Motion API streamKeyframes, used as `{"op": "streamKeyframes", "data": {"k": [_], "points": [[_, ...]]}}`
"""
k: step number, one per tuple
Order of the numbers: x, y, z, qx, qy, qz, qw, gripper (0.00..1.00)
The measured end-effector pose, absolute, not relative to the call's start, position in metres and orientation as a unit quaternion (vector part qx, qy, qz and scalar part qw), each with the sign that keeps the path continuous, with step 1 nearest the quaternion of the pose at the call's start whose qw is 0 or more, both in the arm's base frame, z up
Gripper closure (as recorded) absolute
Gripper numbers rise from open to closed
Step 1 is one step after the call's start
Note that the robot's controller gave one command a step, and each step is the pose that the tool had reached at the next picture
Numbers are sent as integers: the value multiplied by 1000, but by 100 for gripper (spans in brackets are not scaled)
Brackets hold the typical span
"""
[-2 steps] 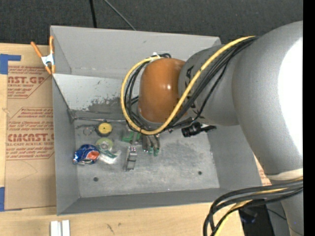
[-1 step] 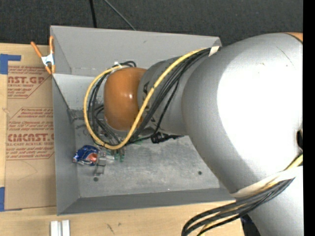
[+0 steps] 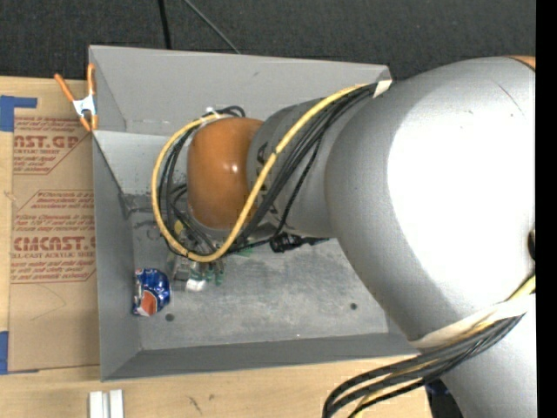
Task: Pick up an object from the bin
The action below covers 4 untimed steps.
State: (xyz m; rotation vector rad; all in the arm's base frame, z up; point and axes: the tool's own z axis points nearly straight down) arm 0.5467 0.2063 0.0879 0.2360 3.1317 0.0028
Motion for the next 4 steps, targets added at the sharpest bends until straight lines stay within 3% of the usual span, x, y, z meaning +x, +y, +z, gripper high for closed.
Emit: {"op": "streamKeyframes", "data": {"k": [1,2,3,4], "points": [[529,241,257,53,999,3,4,100],[528,239,252,54,999,0,1,0],[510,224,109,49,999,-2,-3,0],[554,242,67,77,997,0,0,0]]}}
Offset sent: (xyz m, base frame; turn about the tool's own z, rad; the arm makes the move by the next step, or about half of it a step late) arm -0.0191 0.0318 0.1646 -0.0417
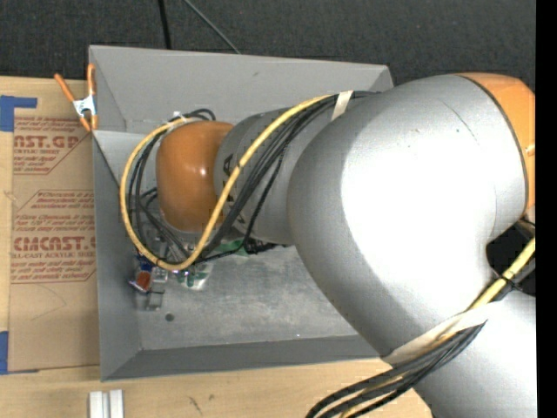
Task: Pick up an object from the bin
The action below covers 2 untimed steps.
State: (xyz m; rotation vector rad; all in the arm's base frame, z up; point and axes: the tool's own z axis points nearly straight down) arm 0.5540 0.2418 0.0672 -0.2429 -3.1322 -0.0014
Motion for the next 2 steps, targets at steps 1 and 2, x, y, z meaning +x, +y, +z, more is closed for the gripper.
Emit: {"op": "streamKeyframes", "data": {"k": [1,2], "points": [[554,240,69,-77,-997,2,1,100],[567,247,178,-59,-998,-3,-5,100]]}}
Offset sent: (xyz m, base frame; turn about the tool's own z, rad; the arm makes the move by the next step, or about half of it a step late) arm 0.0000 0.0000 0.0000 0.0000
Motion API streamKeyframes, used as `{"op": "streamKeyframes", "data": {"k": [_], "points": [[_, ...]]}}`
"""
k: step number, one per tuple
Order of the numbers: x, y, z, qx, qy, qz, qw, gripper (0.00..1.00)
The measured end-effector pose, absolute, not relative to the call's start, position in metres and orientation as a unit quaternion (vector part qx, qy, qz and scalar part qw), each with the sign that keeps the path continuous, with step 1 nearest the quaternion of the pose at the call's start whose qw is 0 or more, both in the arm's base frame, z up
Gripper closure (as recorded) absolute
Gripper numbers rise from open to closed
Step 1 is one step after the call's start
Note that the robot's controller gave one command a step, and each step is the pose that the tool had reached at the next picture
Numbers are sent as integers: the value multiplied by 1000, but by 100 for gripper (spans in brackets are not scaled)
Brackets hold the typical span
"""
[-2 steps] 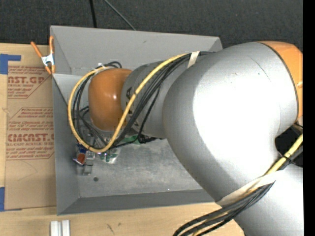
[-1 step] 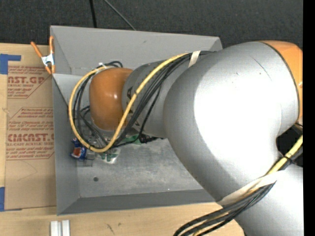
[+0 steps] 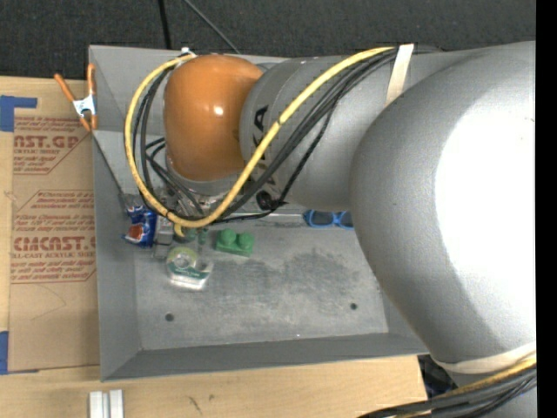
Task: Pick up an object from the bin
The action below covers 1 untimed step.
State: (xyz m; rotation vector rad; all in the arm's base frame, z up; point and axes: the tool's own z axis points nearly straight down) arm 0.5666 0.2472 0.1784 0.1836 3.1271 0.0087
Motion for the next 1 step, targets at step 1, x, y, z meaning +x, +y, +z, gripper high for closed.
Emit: {"op": "streamKeyframes", "data": {"k": [1], "points": [[564,239,237,29,1000,1,4,100]]}}
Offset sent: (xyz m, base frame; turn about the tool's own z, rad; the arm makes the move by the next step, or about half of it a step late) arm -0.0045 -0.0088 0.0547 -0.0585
